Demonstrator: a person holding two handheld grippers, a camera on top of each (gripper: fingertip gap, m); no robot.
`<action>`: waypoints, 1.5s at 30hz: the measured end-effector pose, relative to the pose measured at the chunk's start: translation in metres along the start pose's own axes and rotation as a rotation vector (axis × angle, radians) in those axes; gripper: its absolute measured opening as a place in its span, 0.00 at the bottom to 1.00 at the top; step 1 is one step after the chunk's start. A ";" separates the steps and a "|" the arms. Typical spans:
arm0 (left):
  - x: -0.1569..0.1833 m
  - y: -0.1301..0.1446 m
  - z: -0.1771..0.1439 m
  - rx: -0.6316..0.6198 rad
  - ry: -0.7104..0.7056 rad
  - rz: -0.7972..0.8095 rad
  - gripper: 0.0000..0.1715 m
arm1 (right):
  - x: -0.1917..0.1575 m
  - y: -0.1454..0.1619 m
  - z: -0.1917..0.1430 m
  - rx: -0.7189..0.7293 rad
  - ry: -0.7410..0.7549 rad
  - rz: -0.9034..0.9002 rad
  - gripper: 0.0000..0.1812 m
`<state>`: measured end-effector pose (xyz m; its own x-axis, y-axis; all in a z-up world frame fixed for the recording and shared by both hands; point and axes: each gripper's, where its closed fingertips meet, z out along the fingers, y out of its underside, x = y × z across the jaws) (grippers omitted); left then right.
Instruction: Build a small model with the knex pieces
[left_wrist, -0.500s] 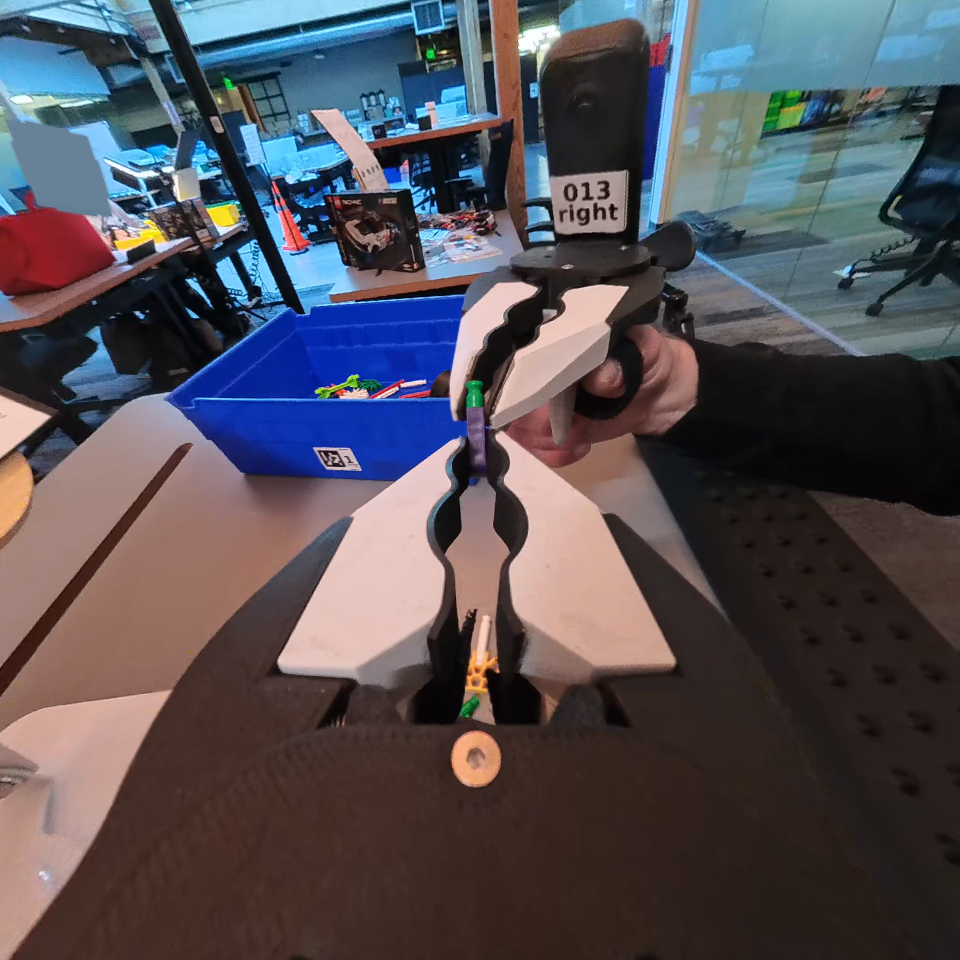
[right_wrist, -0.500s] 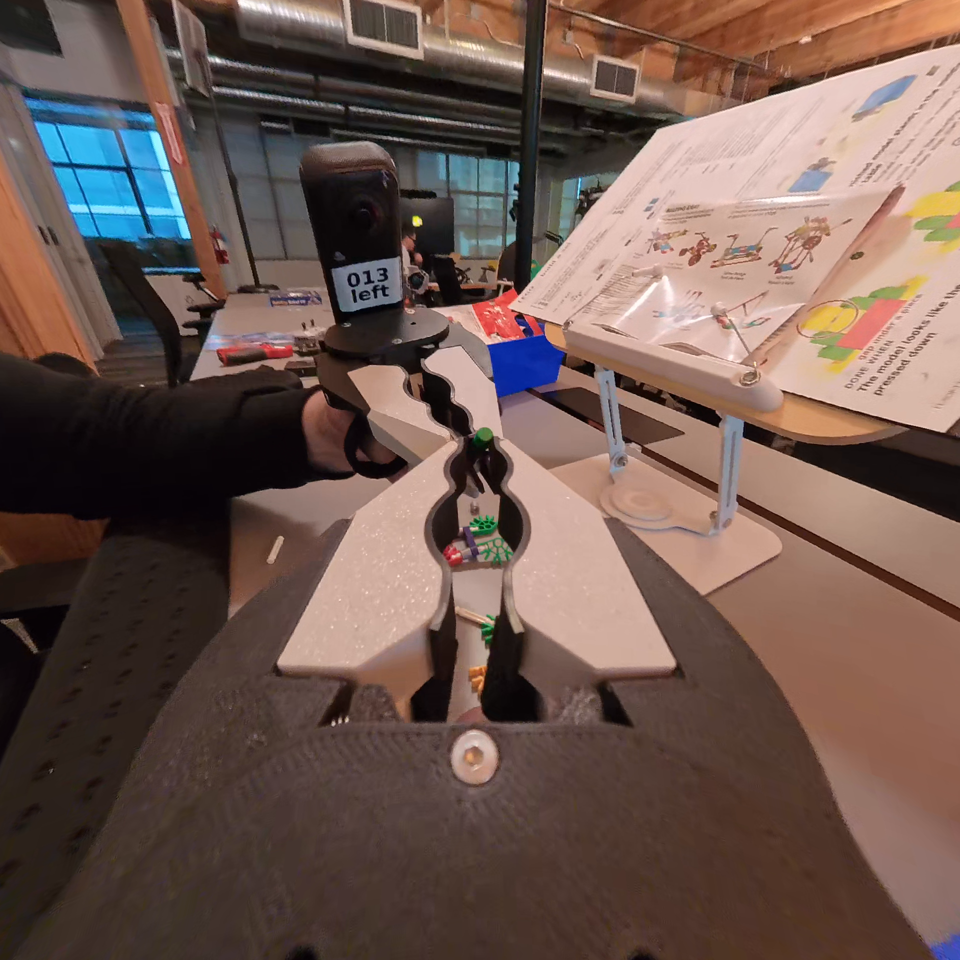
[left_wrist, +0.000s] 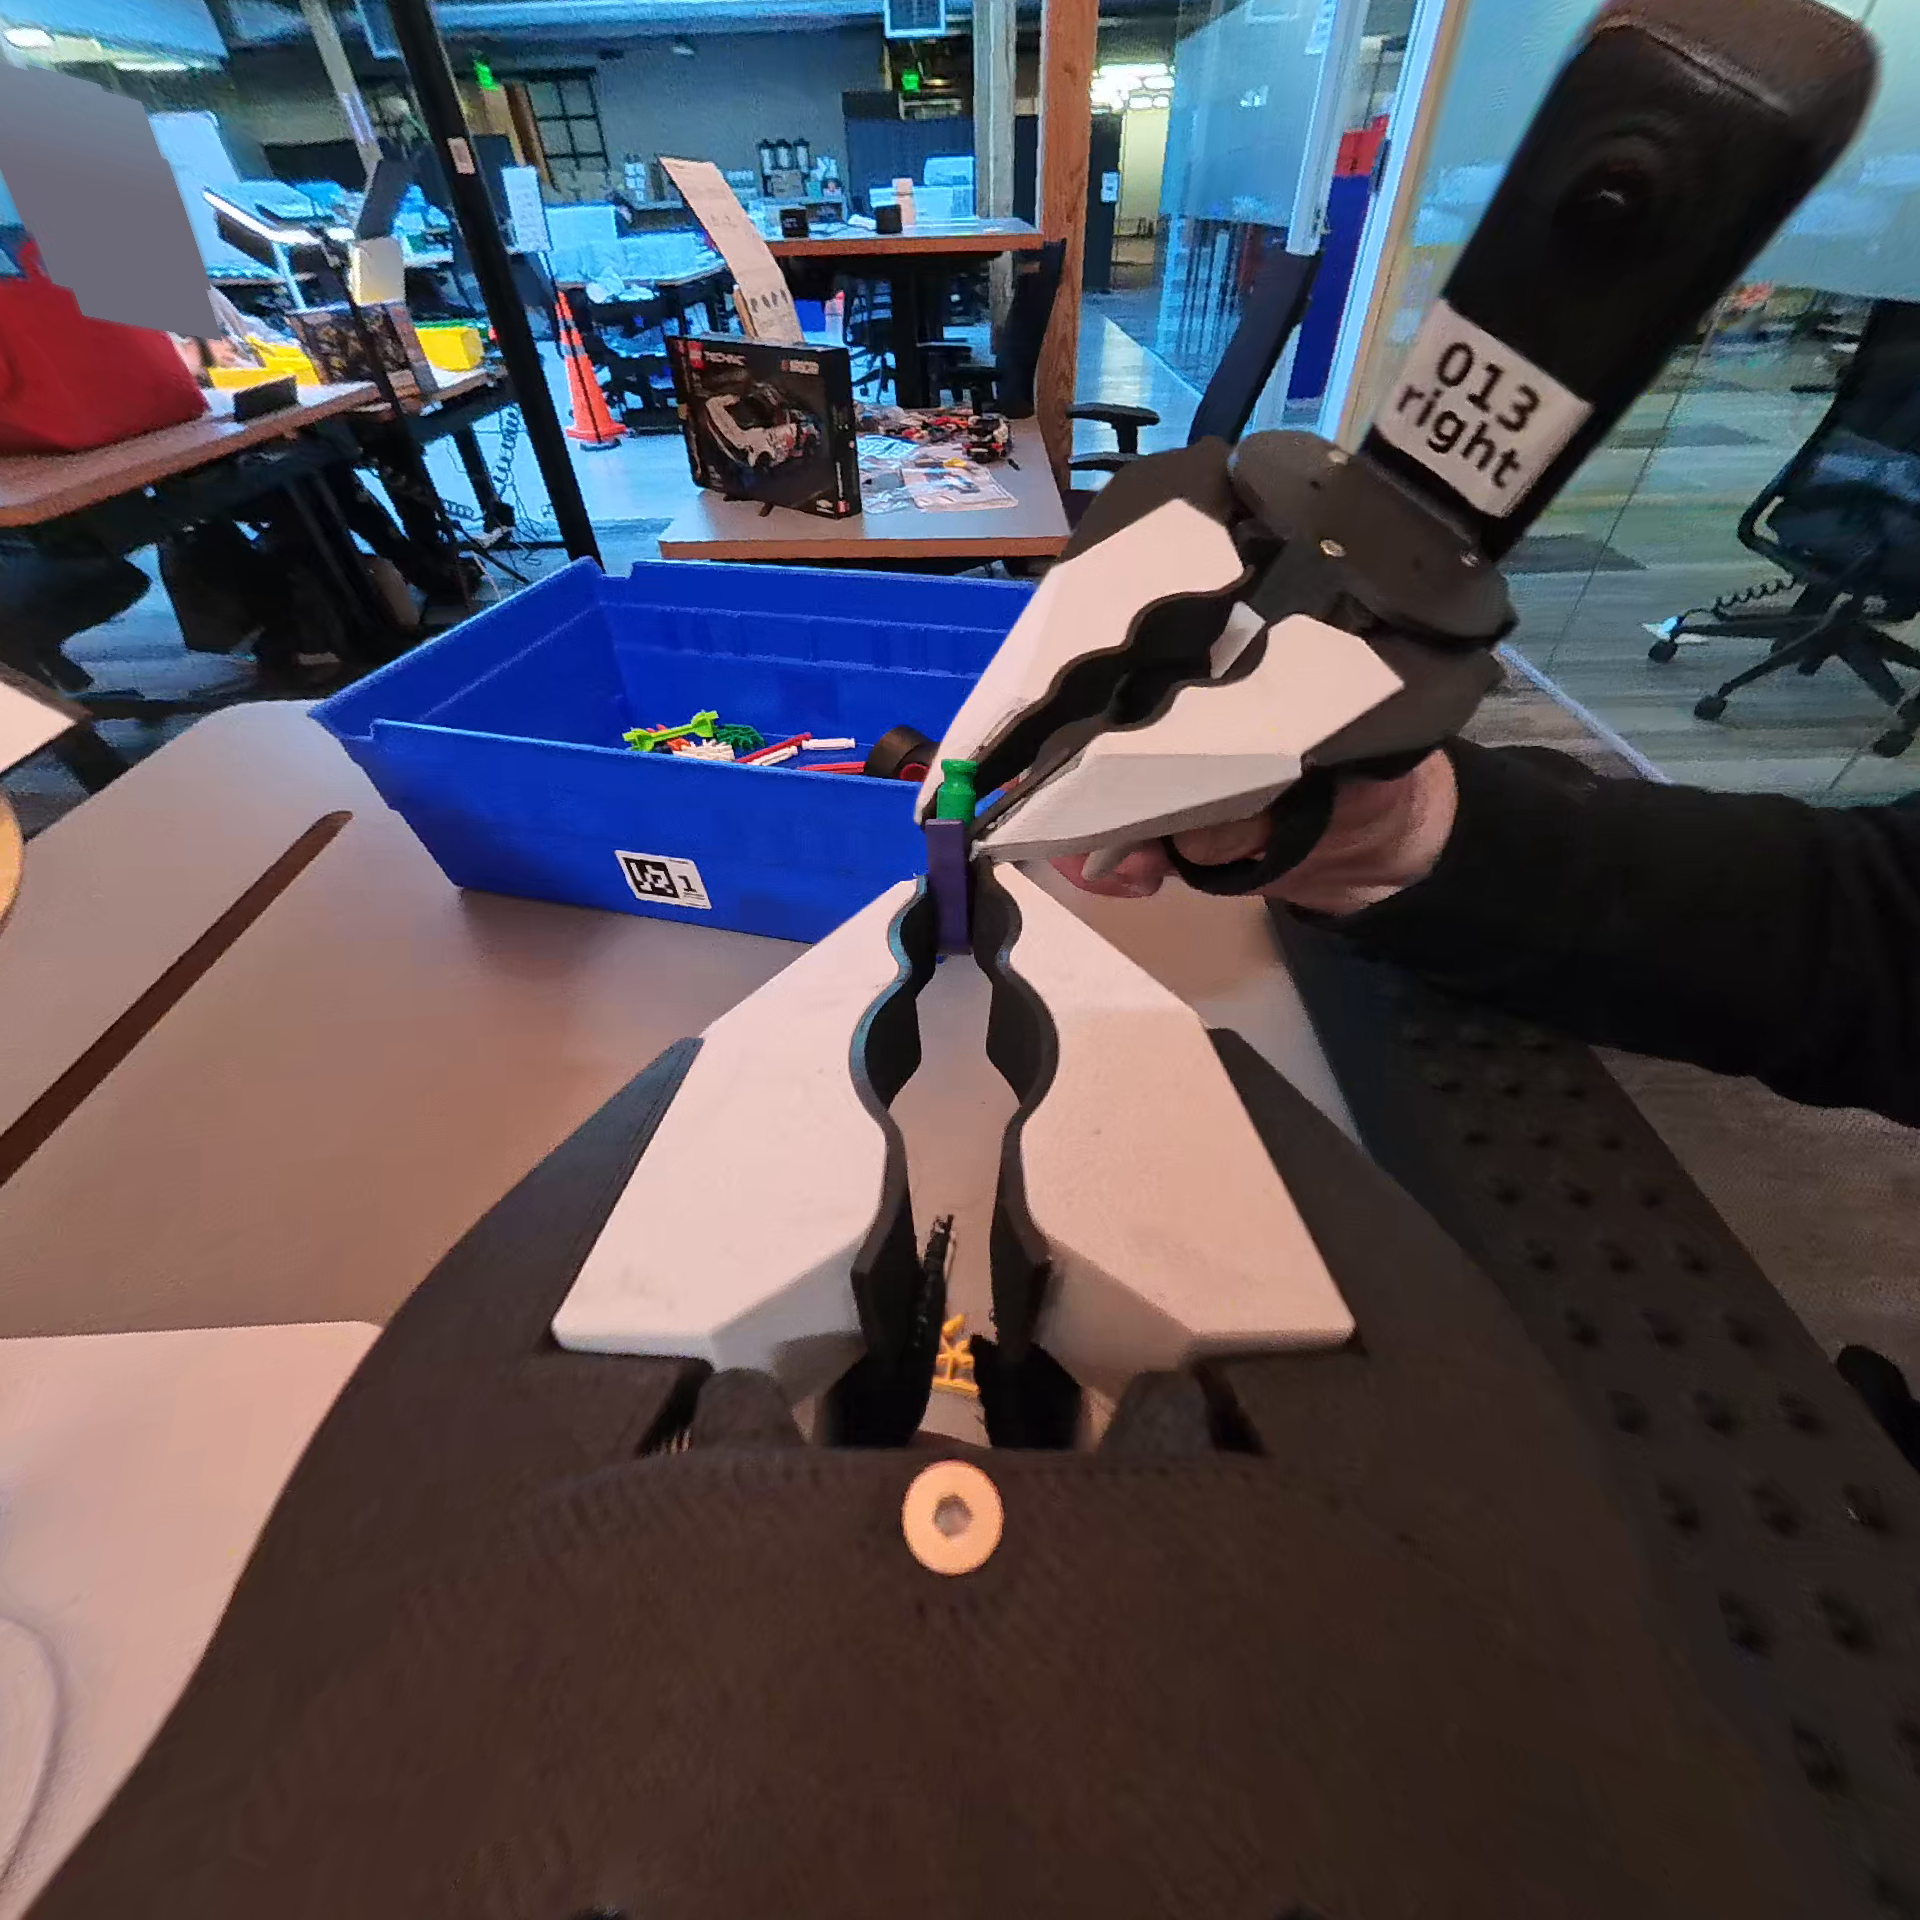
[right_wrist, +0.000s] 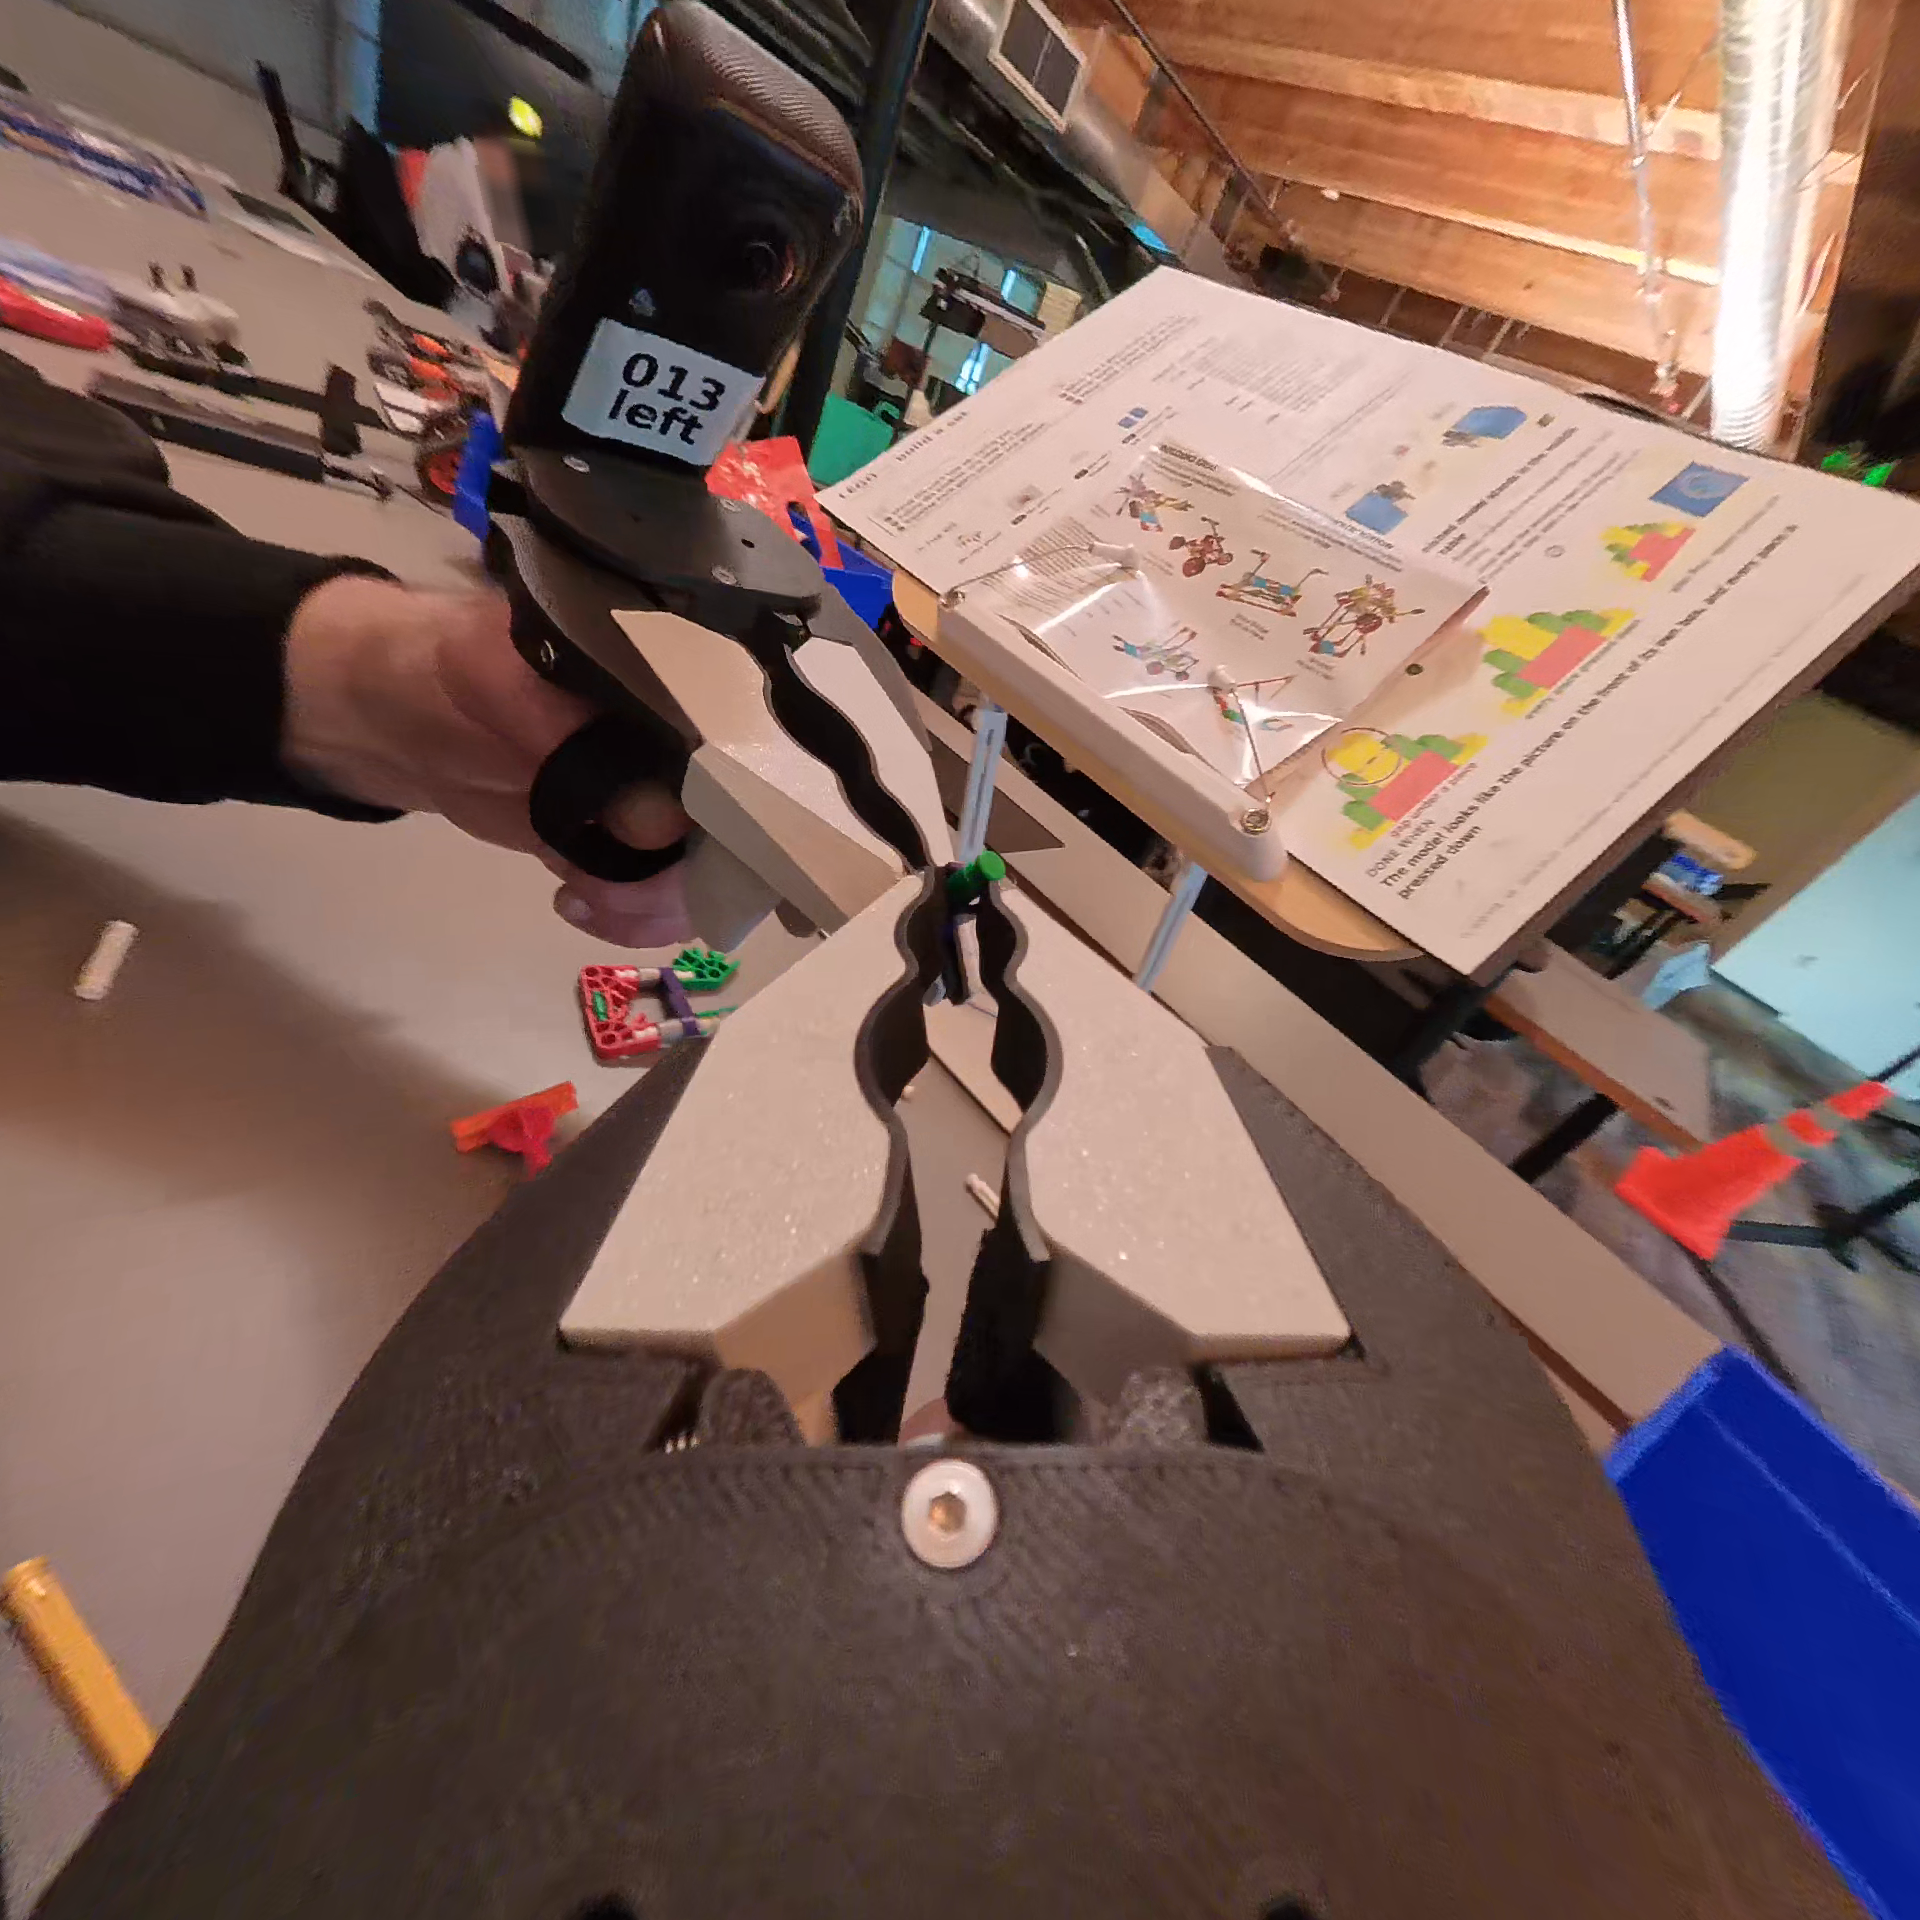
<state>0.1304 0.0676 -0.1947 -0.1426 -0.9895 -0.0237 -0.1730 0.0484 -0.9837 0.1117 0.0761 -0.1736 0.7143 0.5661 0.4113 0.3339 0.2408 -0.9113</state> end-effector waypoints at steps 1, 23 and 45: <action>-0.002 0.001 0.000 0.000 -0.005 -0.015 0.02 | 0.001 0.001 0.001 -0.014 0.023 -0.030 0.01; 0.024 -0.019 0.001 0.155 0.119 0.064 0.02 | -0.016 -0.033 0.000 0.337 -0.393 0.597 0.05; 0.022 -0.033 0.013 0.277 0.115 -0.328 0.03 | 0.010 -0.030 -0.003 0.156 0.095 0.002 0.01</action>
<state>0.1456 0.0426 -0.1656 -0.2334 -0.9243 0.3020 0.0379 -0.3190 -0.9470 0.1108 0.0717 -0.1421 0.7725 0.4915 0.4022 0.2380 0.3631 -0.9009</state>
